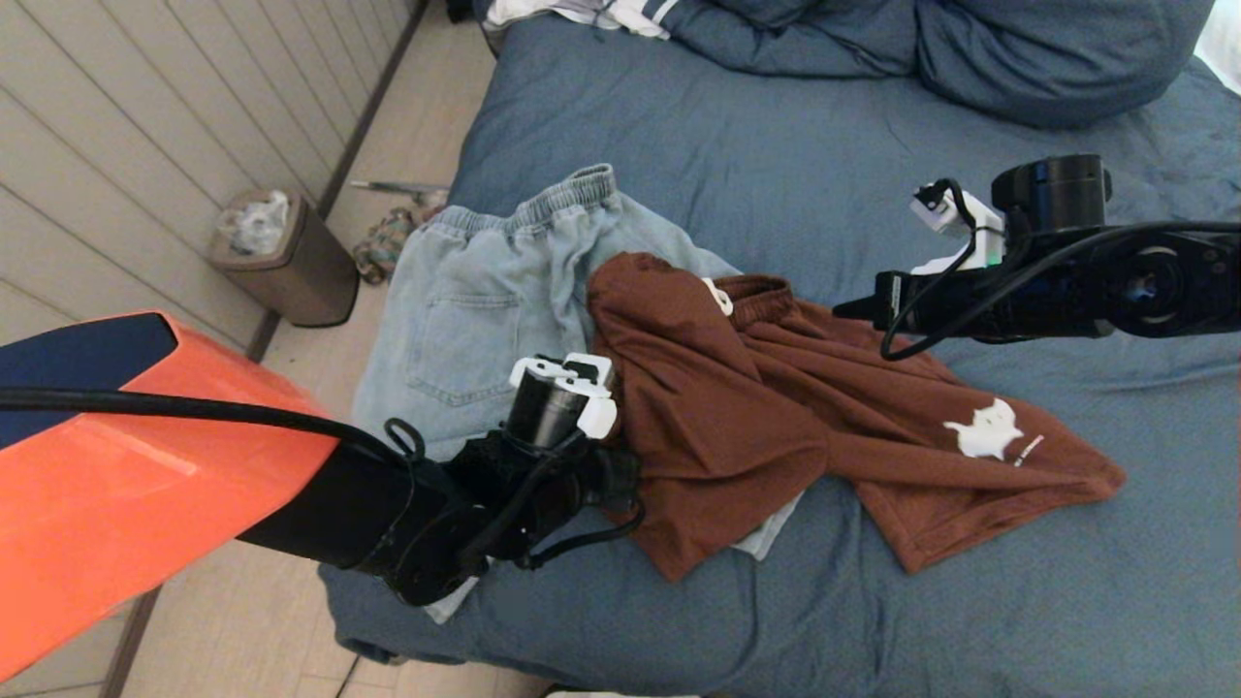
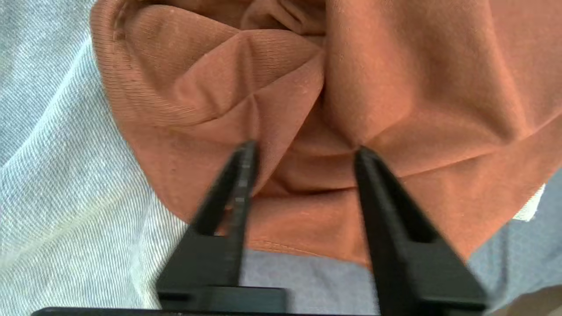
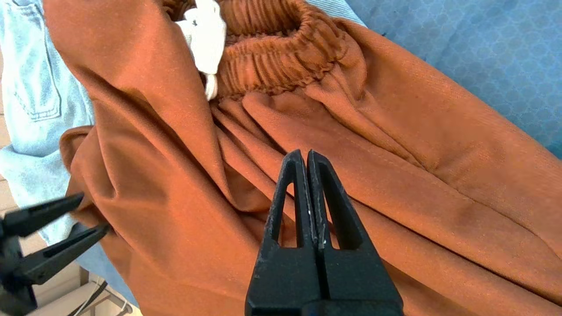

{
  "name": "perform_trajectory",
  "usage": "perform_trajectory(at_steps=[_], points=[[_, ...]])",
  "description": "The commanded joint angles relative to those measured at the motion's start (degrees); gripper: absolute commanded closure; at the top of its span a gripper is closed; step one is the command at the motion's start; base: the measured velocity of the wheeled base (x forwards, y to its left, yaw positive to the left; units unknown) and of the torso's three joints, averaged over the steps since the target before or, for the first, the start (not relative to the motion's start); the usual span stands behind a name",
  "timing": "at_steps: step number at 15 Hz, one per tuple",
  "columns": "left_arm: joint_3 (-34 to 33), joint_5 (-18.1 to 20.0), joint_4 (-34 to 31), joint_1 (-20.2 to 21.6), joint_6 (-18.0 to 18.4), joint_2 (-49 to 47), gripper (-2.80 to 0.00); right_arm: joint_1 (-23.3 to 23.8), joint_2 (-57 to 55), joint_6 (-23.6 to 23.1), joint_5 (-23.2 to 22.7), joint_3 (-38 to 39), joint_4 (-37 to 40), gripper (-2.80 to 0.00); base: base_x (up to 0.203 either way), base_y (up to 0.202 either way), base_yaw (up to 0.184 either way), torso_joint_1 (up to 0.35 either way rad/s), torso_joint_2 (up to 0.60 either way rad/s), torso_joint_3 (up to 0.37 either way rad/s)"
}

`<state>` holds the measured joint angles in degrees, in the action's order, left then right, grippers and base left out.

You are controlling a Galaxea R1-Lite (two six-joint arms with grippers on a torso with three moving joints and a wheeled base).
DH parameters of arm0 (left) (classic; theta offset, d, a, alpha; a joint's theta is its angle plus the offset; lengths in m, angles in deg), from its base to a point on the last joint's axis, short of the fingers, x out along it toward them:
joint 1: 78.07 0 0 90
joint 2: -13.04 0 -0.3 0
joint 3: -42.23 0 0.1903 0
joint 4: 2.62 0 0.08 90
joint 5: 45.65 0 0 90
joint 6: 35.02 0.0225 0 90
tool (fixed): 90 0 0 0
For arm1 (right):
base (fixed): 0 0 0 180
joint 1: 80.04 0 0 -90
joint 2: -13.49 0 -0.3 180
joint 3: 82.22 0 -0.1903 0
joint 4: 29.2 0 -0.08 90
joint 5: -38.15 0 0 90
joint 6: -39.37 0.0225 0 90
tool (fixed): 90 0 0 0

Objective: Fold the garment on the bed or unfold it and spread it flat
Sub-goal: Unford the brown shorts

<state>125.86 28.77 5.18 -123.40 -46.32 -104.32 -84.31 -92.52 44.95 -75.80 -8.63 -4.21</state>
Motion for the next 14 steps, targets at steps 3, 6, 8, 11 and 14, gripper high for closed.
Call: perform_trajectory(at_steps=[3, 6, 8, 11, 14], points=[[-0.68, -2.08, 1.08, -0.46, 0.04, 0.11, 0.0, 0.14, 0.28, 0.04, -0.14, -0.19, 0.05, 0.0, 0.0, 0.0, 0.0, 0.0, 0.0, 0.0], [-0.77, -5.72, 0.78, -3.17, 0.37, 0.88, 0.0, 0.31, 0.45, 0.04, -0.14, -0.28, 0.05, 0.0, 0.0, 0.0, 0.0, 0.0, 0.0, 0.0], [-0.83, -9.06, 0.96, -4.71, 2.77, 1.92, 0.0, 0.4, 0.74, 0.04, -0.19, -0.28, 0.05, 0.0, 0.0, 0.0, 0.0, 0.0, 0.0, 0.0], [-1.17, -9.37, -2.4, -6.39, 3.1, 7.47, 0.0, 0.44, 1.2, 0.04, -0.23, -0.45, 0.05, 0.0, 0.0, 0.0, 0.0, 0.0, 0.0, 0.0], [-1.59, -9.12, -11.56, -10.12, 2.32, 14.26, 0.0, 0.49, 1.42, 0.13, -0.32, -0.73, 0.05, 0.0, 0.0, 0.0, 0.0, 0.0, 0.0, 0.0]])
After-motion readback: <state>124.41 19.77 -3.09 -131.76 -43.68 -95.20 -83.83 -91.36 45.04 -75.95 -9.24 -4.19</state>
